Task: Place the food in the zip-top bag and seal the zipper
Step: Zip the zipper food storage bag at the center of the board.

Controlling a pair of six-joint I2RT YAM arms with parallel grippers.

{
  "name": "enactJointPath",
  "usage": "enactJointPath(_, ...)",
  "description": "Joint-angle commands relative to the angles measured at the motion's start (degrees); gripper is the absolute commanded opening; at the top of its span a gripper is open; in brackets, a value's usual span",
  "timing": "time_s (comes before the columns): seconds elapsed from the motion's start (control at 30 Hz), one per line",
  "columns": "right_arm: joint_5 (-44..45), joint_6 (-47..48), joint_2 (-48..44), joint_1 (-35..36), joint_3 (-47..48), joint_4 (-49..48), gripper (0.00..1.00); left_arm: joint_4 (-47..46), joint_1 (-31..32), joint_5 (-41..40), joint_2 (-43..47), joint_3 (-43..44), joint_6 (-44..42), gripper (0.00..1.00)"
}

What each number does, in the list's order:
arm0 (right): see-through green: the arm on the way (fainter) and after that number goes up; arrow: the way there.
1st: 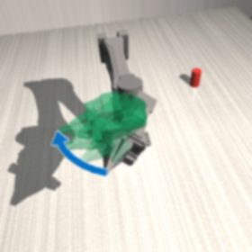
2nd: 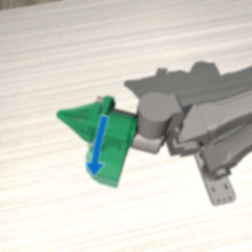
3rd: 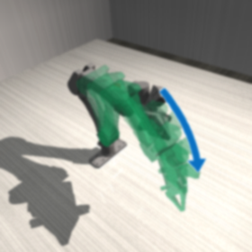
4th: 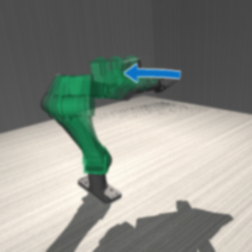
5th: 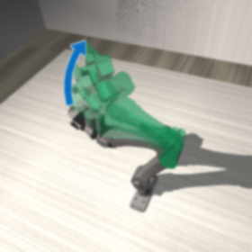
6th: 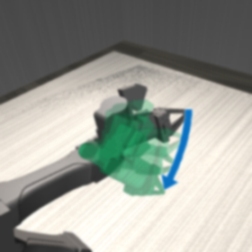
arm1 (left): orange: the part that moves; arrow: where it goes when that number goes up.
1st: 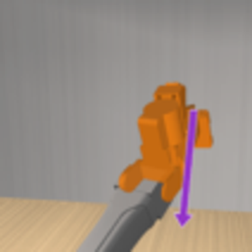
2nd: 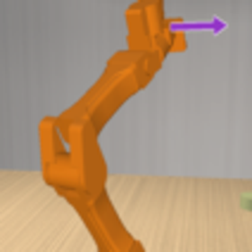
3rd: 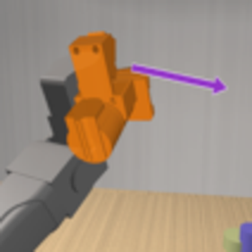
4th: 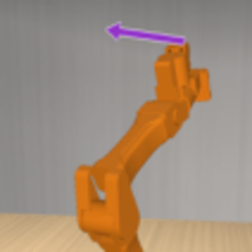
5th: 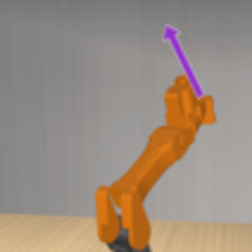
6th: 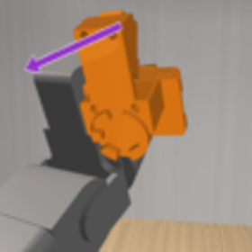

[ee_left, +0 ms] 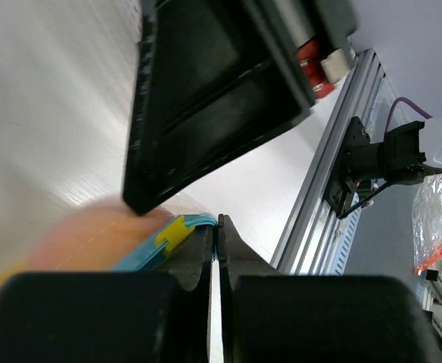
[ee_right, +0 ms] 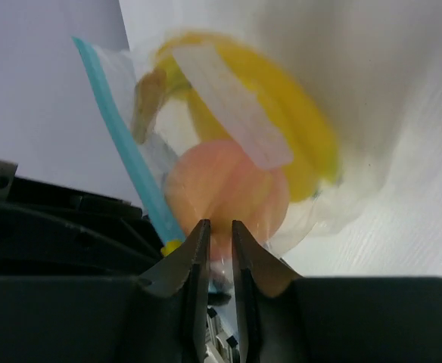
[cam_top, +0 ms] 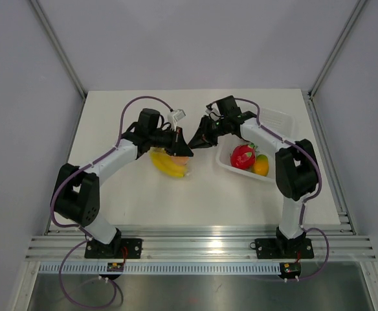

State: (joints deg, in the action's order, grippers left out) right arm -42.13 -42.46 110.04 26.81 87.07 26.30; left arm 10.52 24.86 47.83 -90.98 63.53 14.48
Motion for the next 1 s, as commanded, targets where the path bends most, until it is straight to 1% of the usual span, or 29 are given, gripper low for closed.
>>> enactJointPath(0.0,-0.42,-2.56,-0.43,1.5,-0.31,-6.01,0.25,-5.78,1.68,5.52,1.33,2.04,1.6,0.0)
enactJointPath(0.13,0.03,0.26,-4.21,-0.44,-5.49,-3.37,0.25,-5.52,1.59,4.99,1.07,1.69,1.43,0.0)
enactJointPath(0.23,0.73,2.55,-6.76,-0.44,-7.86,-0.56,0.25,-6.04,1.59,4.9,1.33,1.25,2.04,0.0)
enactJointPath(0.43,1.96,2.12,-11.77,-1.76,-14.37,-0.55,0.25,-5.69,1.5,4.81,1.94,1.6,2.04,0.0)
enactJointPath(0.6,1.7,3.16,-15.64,-4.57,-17.37,0.5,0.25,-5.16,1.5,5.07,2.12,1.77,1.87,0.0)
enactJointPath(0.73,0.83,4.14,-15.91,-4.48,-17.89,1.47,0.25,-5.07,1.59,5.43,2.39,1.86,1.95,0.0)
enactJointPath(0.8,-0.05,3.44,-14.68,-3.7,-17.64,-0.02,0.25,-5.42,1.59,5.52,2.39,1.86,2.13,0.0)
enactJointPath(0.87,-0.76,2.21,-12.5,-0.19,-15.36,-2.74,0.25,-5.69,1.68,5.78,2.39,1.86,2.39,0.0)
enactJointPath(0.9,-1.89,0.81,-11.35,1.39,-13.87,-3.62,0.25,-5.86,1.85,5.87,2.12,1.95,2.57,0.0)
enactJointPath(0.93,-2.51,0.54,-8.47,5.15,-9.68,-4.24,0.24,-6.13,2.29,6.13,1.95,2.13,2.92,0.0)
enactJointPath(0.97,-3.04,0.27,-7.13,6.66,-7.63,-4.51,0.24,-6.39,2.73,6.65,1.6,2.39,3.18,0.0)
